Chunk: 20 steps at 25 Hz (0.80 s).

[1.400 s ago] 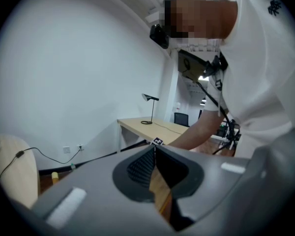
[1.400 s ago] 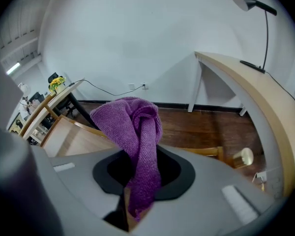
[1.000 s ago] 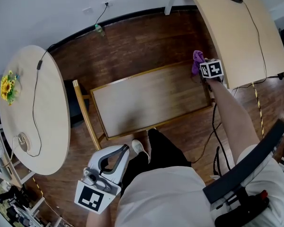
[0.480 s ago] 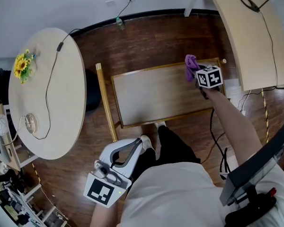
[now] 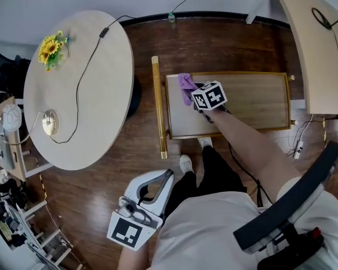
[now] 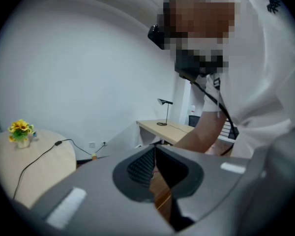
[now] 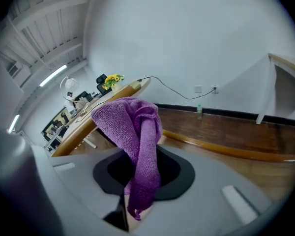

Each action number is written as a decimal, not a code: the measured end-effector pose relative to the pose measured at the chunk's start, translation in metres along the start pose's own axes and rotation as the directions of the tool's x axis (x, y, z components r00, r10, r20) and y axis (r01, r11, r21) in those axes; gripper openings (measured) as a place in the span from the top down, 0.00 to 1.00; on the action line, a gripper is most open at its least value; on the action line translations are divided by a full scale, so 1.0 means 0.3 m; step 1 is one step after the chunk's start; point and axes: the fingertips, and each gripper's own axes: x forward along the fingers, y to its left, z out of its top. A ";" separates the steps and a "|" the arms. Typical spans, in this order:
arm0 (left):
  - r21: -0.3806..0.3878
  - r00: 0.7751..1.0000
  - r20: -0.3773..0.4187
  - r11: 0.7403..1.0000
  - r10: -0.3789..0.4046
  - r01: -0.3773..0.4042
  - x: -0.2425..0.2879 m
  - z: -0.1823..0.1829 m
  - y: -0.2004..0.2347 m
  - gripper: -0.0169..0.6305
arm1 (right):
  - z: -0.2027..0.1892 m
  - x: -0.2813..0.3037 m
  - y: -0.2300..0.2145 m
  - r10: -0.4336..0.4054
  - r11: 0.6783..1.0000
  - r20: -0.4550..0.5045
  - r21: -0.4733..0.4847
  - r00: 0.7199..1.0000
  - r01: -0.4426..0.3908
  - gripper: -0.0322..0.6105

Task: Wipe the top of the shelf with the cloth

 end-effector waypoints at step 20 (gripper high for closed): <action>-0.011 0.999 -0.029 0.999 -0.031 0.031 -0.055 -0.059 0.005 0.93 | -0.141 0.054 -0.123 -0.095 0.993 -0.084 0.066 0.992 0.101 0.83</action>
